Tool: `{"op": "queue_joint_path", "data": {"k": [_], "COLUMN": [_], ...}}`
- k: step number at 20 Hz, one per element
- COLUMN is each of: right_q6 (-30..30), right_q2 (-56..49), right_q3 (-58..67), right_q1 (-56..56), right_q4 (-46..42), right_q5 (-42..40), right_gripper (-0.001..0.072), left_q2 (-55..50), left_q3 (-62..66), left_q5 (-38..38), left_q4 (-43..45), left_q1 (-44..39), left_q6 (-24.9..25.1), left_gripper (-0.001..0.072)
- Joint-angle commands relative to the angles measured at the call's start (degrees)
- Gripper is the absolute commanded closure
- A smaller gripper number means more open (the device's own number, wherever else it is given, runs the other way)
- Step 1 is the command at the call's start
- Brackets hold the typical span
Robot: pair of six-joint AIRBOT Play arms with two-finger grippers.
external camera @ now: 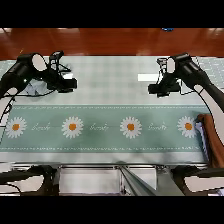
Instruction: Fold the shirts.
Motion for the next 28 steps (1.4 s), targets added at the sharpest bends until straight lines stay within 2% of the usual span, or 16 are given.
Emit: {"op": "queue_joint_path", "data": {"k": [1, 4, 6, 9, 10, 11, 12, 13, 15, 16, 18, 21, 23, 25, 28], "right_q6": [0.0, 0.3, 0.3, 0.0, -0.7, -3.2, -5.4, -8.1, -10.8, -10.8, -10.2, -10.4, -9.1, -7.2, -5.1], "right_q2": [0.0, 0.0, 0.0, 0.0, 0.0, 0.1, 0.3, 1.7, 7.8, 11.8, 21.1, 31.3, 33.7, 34.2, 34.2], "right_q3": [0.0, 0.0, 0.0, 0.0, 0.3, 1.2, 2.5, 3.2, 1.7, -0.7, -10.6, -31.3, -40.1, -43.8, -44.2], "right_q1": [0.0, 0.0, 0.0, 0.0, -0.1, -0.6, -1.2, -1.9, -2.8, -2.9, -2.8, -2.8, -2.8, -2.8, -2.8], "right_q4": [0.0, 0.1, 0.4, 3.5, 3.1, 2.8, 2.2, 1.0, -1.0, -1.0, 1.6, 6.3, 6.4, 6.4, 6.8], "right_q5": [0.0, -3.3, -7.8, -9.1, -8.5, -6.5, -3.5, -0.7, -0.8, -3.1, -11.1, -23.0, -24.2, -24.1, -27.3], "right_gripper": [0.0682, 0.0682, 0.0682, 0.0663, 0.0465, 0.0296, 0.0286, 0.0287, 0.0287, 0.0287, 0.0287, 0.0287, 0.0289, 0.029, 0.0291], "left_q2": [0.0, -0.1, -0.5, -1.8, -2.1, -2.1, -2.0, -2.0, -1.3, 0.0, 3.0, 1.2, -2.3, -7.7, -16.7], "left_q3": [0.0, 0.0, 0.0, 0.0, 0.3, 1.5, 4.2, 8.0, 15.7, 17.7, 17.4, 16.9, 16.9, 17.9, 20.6], "left_q5": [0.0, 0.3, 3.6, 9.3, 10.3, 10.1, 8.9, 4.8, -3.2, -3.7, 1.3, 7.8, 11.1, 11.2, 10.5], "left_q4": [0.0, 0.0, 0.0, -0.2, 0.0, 0.7, 1.6, 3.8, 10.1, 11.4, 9.2, 7.5, 7.5, 7.5, 7.5], "left_q1": [0.0, 0.0, 0.0, -0.1, 0.0, 0.7, 1.9, 3.3, 7.0, 9.5, 14.6, 18.9, 20.2, 21.2, 22.0], "left_q6": [0.0, 0.0, 0.0, 0.0, 0.0, 0.0, 0.0, 1.0, 4.3, 4.4, -0.3, 0.1, 3.4, 6.1, 6.3], "left_gripper": [0.0687, 0.0687, 0.0688, 0.0687, 0.0668, 0.0524, 0.0225, 0.02, 0.02, 0.0201, 0.0201, 0.0201, 0.0201, 0.0201, 0.0202]}}
